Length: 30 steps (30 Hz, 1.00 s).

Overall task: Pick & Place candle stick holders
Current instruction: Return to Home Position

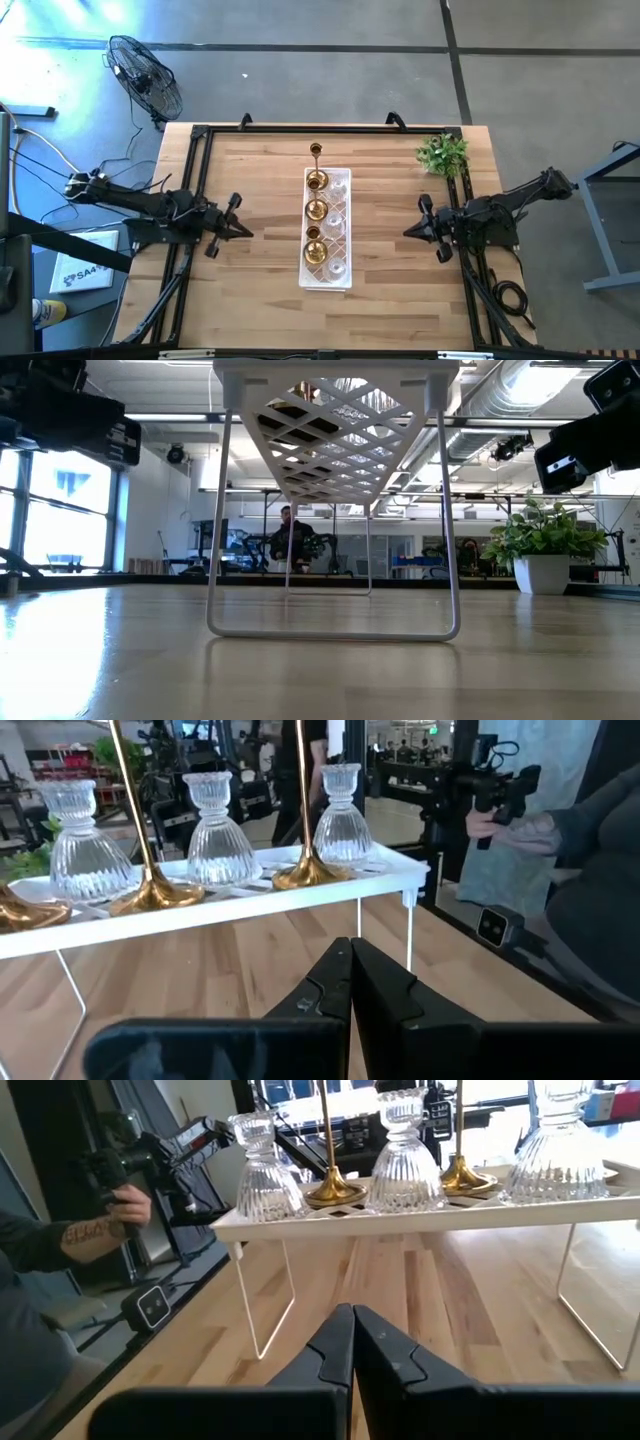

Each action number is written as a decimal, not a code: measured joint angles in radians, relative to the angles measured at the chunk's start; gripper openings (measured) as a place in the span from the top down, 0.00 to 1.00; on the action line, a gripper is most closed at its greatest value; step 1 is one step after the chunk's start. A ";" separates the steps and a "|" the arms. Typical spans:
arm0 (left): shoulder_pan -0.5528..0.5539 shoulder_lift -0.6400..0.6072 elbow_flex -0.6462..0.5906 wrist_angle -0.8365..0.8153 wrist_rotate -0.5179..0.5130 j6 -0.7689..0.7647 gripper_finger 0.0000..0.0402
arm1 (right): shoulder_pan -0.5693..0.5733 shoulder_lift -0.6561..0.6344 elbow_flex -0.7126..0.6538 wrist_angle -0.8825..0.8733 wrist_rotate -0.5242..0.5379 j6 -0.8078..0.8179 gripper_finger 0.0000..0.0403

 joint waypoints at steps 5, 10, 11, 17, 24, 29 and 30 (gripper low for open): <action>0.000 -0.044 -0.002 -0.011 -0.031 0.009 1.00 | 0.000 0.000 0.000 -0.002 0.019 -0.010 1.00; 0.000 -0.078 -0.003 -0.076 -0.204 0.019 1.00 | 0.000 0.000 0.000 0.000 0.076 -0.072 1.00; 0.000 -0.081 -0.003 -0.088 -0.242 0.018 1.00 | 0.000 0.000 0.000 0.004 0.105 -0.089 1.00; 0.000 -0.103 -0.004 -0.188 -0.299 -0.030 1.00 | 0.000 0.000 0.000 0.011 0.180 -0.147 1.00; 0.000 -0.106 -0.005 -0.243 -0.314 -0.155 1.00 | 0.000 0.000 0.000 0.010 0.198 -0.165 1.00; 0.000 -0.106 -0.005 -0.236 -0.367 -0.120 1.00 | 0.000 0.000 0.000 0.011 0.200 -0.190 1.00; 0.000 -0.106 -0.005 -0.234 -0.379 -0.106 1.00 | 0.000 0.000 0.000 0.013 0.205 -0.190 1.00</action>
